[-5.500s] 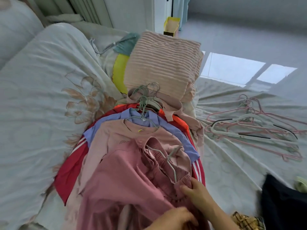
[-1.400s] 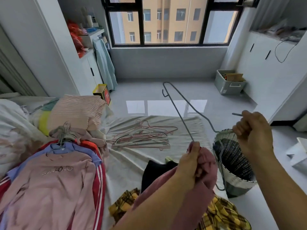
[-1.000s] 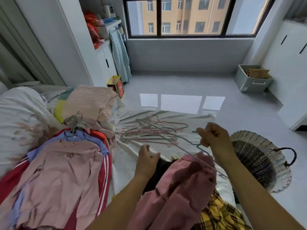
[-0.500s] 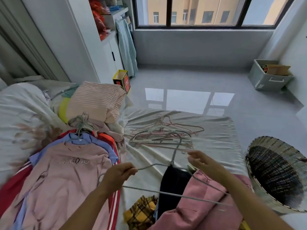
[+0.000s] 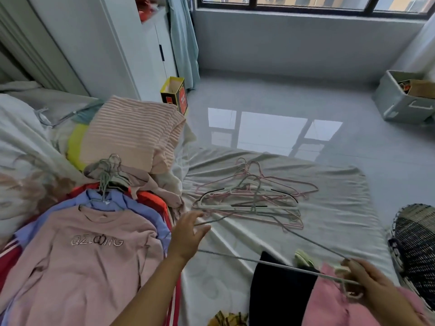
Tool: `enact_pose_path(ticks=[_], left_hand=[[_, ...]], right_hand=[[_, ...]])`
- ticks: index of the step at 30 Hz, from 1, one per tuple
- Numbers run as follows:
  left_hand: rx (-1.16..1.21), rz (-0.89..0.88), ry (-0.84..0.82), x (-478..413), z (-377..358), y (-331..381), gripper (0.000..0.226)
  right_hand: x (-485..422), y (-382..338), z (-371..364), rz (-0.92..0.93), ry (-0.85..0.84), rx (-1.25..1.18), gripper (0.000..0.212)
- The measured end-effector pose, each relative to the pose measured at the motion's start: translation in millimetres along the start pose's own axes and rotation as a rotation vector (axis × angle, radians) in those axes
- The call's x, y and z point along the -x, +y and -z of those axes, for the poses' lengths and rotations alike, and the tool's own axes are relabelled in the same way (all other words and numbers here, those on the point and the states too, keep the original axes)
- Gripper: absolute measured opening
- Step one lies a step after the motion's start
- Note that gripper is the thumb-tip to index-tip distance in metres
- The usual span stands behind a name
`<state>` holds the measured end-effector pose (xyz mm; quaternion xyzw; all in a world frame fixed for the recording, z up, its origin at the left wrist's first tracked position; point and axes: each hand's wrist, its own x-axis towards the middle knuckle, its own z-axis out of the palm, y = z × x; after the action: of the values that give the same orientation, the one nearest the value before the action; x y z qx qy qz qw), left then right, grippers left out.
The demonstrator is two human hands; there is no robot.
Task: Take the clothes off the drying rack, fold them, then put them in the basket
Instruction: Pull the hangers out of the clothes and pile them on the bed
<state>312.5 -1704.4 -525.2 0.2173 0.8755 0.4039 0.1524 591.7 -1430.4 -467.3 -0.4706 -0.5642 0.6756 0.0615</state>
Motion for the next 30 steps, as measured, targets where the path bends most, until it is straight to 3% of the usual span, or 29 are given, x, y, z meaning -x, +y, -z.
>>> enact_pose_path(ticks=[2,4,9,10,13,14,16,18,19,21,24,28,30], left_hand=[[0.027,0.049,0.053,-3.1,-5.8,-17.2,0.064],[0.014,0.213,0.043,-0.6,-9.2,-47.0,0.052],[-0.114,0.499,-0.119,10.6,-16.1,-141.8,0.042],[-0.156,0.506,-0.13,8.4,-17.8,-154.5,0.045],[-0.328,0.527,-0.146,-4.0,-19.3,-168.6,0.061],[-0.369,0.539,-0.155,-9.6,-21.3,-173.8,0.068],[-0.395,0.579,-0.187,-22.5,-23.5,-185.5,0.069],[-0.425,0.613,-0.215,-32.7,-24.9,-197.6,0.062],[-0.403,0.641,-0.21,-36.4,-24.2,-200.9,0.057],[-0.266,0.714,-0.123,-39.5,-20.0,-206.0,0.049],[0.023,0.644,0.051,-38.5,-8.6,-197.5,0.017],[0.273,0.5,0.134,-12.7,9.2,-147.9,0.024],[0.335,0.447,0.124,8.5,15.1,-115.2,0.015]], right_hand=[[-21.4,-3.7,-12.9,0.038,0.044,0.025,0.019],[-44.4,-7.4,-22.5,0.08,0.061,0.06,0.02],[-110.5,-18.2,-36.6,0.139,0.097,0.05,0.015],[-120.6,-21.6,-41.0,0.142,0.118,0.038,0.02],[-157.9,-14.9,-36.8,0.166,0.201,0.074,0.071],[-165.4,-11.0,-36.5,0.171,0.242,0.083,0.073],[-176.5,-2.8,-33.7,0.181,0.293,0.061,0.024],[-186.0,5.8,-30.8,0.149,0.316,0.119,0.026],[-189.1,8.6,-31.1,0.158,0.301,0.119,0.026],[-193.6,14.2,-34.3,0.186,0.291,0.119,0.047],[-195.4,0.9,-51.5,0.242,0.315,0.268,0.06],[-171.9,-11.7,-87.9,0.245,0.215,0.296,0.057],[-142.0,-3.7,-120.7,0.153,0.038,0.239,0.064]])
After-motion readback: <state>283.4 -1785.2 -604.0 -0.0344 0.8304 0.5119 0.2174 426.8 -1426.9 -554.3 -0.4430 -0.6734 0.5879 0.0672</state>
